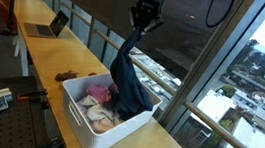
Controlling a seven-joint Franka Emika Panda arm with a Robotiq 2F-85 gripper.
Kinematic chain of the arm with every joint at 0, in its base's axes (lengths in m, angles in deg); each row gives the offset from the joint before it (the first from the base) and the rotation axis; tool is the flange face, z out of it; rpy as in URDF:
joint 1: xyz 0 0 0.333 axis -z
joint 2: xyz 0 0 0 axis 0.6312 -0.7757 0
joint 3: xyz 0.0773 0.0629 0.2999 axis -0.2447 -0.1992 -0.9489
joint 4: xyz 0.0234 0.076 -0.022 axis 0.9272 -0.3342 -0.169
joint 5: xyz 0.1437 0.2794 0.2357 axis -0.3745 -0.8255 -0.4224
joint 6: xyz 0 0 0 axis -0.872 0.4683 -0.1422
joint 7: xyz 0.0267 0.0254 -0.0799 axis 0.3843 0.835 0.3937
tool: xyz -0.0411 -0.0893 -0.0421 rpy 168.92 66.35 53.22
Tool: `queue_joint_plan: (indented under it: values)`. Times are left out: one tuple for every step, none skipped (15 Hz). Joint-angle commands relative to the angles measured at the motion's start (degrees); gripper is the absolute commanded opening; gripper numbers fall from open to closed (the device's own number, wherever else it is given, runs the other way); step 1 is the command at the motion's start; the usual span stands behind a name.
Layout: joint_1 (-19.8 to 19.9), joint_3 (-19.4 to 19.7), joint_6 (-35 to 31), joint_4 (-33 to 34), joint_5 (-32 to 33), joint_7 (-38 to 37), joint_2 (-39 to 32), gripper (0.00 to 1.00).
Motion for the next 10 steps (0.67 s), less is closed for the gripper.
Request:
queue_joint_plan:
  values:
    - [-0.6,0.5,-4.0,-5.1,-0.7,0.4,1.0,0.01]
    - [-0.6,0.5,-5.1,-6.2,-0.7,0.5,0.7,0.01]
    - [-0.6,0.5,-6.2,-7.4,-0.6,0.5,0.5,0.01]
    - [-0.7,0.4,-7.3,-8.4,-0.5,0.5,0.3,0.01]
    - [-0.7,0.4,-8.2,-9.3,-0.4,0.4,-0.1,0.01]
    - [-0.7,0.4,-9.1,-10.2,-0.2,0.3,-0.5,0.01]
    - [-0.8,0.4,-10.0,-11.0,-0.1,0.2,-0.8,0.01]
    - [-0.8,0.3,-10.7,-11.7,0.0,0.2,-1.1,0.01]
    - [-0.9,0.3,-11.4,-12.3,0.1,0.1,-1.4,0.01]
    - [-0.9,0.3,-11.8,-12.9,0.1,0.0,-1.7,0.01]
